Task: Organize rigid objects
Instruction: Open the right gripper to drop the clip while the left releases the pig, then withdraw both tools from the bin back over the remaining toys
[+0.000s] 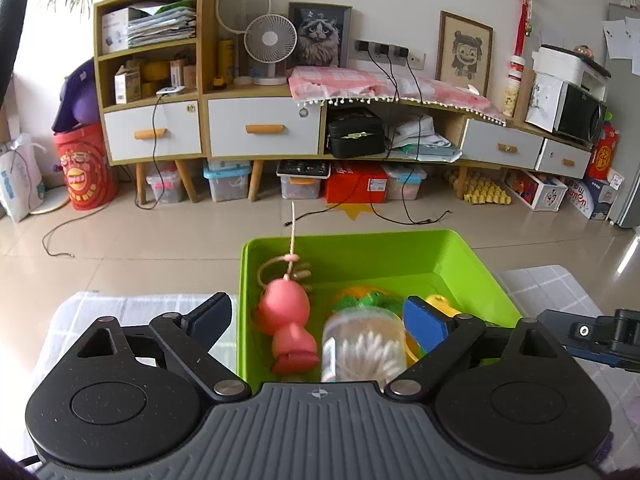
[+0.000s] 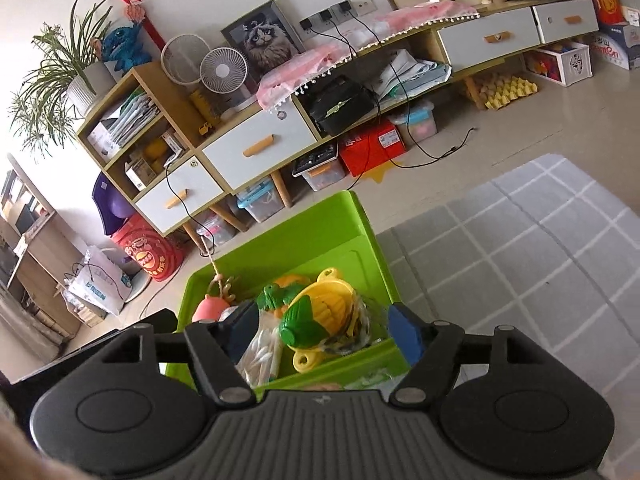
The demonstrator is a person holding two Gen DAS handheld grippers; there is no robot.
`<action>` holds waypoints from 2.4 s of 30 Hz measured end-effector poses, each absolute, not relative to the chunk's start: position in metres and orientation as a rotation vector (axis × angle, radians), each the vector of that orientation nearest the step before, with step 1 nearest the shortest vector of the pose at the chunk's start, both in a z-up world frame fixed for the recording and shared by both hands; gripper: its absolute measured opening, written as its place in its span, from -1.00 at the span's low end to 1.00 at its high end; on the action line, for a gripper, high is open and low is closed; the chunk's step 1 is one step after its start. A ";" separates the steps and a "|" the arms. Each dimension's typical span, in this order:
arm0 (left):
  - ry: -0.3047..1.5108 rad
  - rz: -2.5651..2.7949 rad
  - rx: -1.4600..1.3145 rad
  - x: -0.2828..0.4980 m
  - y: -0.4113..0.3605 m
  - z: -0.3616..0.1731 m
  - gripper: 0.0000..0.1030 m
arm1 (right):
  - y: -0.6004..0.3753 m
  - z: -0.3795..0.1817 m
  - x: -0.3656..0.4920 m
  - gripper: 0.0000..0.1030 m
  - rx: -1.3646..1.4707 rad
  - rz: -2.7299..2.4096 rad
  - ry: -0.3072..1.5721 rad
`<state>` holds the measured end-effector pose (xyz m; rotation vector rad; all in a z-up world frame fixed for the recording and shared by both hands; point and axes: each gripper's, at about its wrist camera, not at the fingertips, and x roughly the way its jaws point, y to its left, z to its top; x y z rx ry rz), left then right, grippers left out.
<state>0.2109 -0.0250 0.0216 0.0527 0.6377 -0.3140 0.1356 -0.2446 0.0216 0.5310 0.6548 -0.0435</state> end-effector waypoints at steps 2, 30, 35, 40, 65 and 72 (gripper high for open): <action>0.646 -0.316 0.054 0.204 -0.025 0.023 0.82 | -0.244 0.025 0.130 -0.05 0.527 -0.049 0.659; 0.743 -0.294 0.004 0.109 0.021 0.024 0.96 | -0.211 0.040 0.050 0.16 0.340 -0.038 0.766; 0.787 -0.297 -0.018 0.095 0.034 0.006 0.96 | -0.206 0.029 0.040 0.16 0.317 -0.005 0.791; 0.828 -0.305 -0.030 0.083 0.043 -0.017 0.96 | -0.200 0.014 0.033 0.16 0.258 0.027 0.831; 0.881 -0.348 0.122 0.044 0.037 -0.081 0.96 | -0.172 -0.057 -0.014 0.23 -0.009 0.158 0.980; 0.810 -0.357 0.146 0.036 0.036 -0.084 0.96 | -0.166 -0.062 -0.017 0.49 -0.056 0.173 0.960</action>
